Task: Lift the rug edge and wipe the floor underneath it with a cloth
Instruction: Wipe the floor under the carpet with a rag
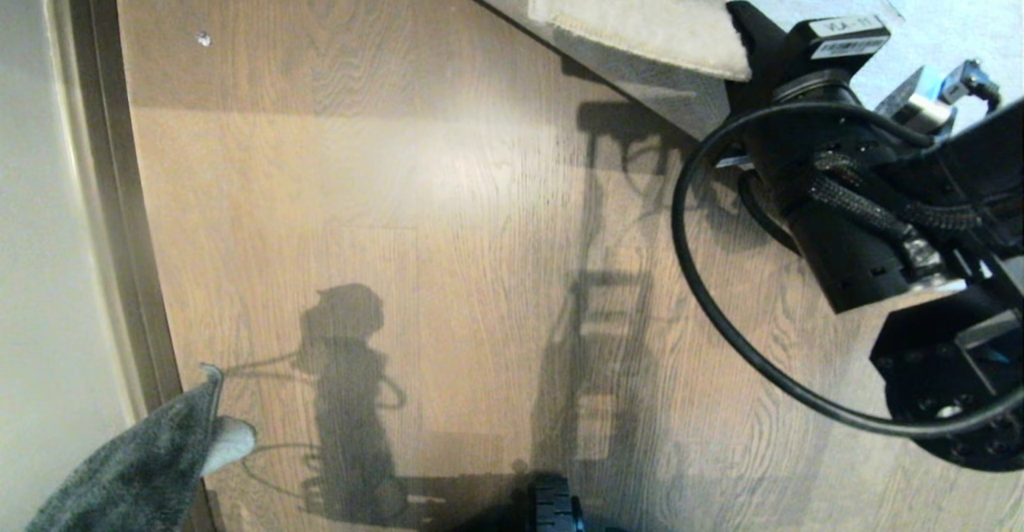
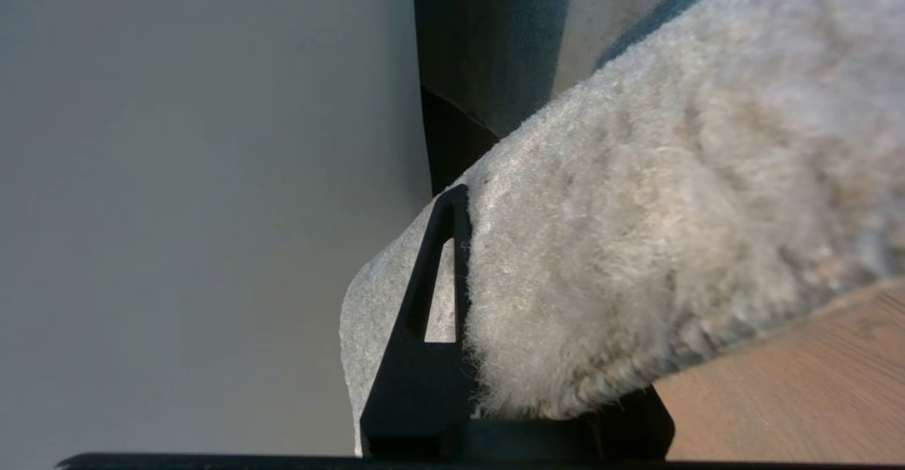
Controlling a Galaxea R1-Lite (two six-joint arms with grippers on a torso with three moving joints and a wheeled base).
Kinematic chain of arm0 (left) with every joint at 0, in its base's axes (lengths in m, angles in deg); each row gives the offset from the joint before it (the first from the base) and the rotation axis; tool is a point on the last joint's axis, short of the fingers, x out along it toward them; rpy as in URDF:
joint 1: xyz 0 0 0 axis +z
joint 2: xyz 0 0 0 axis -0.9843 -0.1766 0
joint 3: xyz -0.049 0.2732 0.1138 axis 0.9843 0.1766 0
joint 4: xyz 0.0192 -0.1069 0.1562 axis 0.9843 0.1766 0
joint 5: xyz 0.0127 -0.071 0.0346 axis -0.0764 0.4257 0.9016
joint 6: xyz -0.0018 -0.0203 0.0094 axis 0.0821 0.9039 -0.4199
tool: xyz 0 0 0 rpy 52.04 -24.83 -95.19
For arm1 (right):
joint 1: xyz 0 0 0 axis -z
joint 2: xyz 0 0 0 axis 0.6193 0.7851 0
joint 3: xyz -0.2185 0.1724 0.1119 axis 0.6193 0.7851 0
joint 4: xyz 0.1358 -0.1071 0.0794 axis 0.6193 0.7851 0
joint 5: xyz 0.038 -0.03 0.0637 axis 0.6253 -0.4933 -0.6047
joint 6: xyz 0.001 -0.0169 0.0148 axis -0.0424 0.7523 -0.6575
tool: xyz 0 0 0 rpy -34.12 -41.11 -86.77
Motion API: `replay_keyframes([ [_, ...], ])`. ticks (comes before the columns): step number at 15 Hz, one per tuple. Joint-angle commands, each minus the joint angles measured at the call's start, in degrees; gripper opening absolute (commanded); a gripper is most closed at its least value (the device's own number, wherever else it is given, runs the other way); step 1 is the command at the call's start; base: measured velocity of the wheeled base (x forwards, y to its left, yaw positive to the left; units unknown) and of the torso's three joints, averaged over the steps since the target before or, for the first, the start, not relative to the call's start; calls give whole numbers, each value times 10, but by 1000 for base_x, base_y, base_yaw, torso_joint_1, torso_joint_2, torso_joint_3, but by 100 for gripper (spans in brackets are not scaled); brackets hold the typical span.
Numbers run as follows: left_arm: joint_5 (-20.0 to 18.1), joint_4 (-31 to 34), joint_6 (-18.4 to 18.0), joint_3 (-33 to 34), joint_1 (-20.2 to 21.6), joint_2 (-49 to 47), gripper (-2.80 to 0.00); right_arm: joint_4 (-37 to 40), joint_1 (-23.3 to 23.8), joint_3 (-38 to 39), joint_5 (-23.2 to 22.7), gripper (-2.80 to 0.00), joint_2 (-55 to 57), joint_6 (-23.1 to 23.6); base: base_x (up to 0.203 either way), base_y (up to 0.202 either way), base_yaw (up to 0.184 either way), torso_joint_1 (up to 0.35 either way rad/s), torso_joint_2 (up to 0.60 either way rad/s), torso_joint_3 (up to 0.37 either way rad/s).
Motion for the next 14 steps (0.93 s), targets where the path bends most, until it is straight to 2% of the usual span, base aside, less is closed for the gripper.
replay_keyframes([
  [1, 6, -2, -9, 6, 0, 0, -280, -25, 2, 0, 2, -280, 1, -3, 0, 0, 0, 0, 0, 0],
  [6, 3, 14, 13, -69, 1, -15, -280, -25, 5, 0, 2, -280, 6, -4, 0, 0, 0, 0, 0, 0],
  [10, 0, 4, 23, -134, 3, -155, -280, -25, 7, -17, 2, -280, 11, -6, 0, 0, 0, 0, 0, 0],
  [14, -39, -94, 26, -170, 1, -319, -280, -25, 20, -37, 1, -280, 14, -6, 0, 0, 0, 0, 0, 0],
])
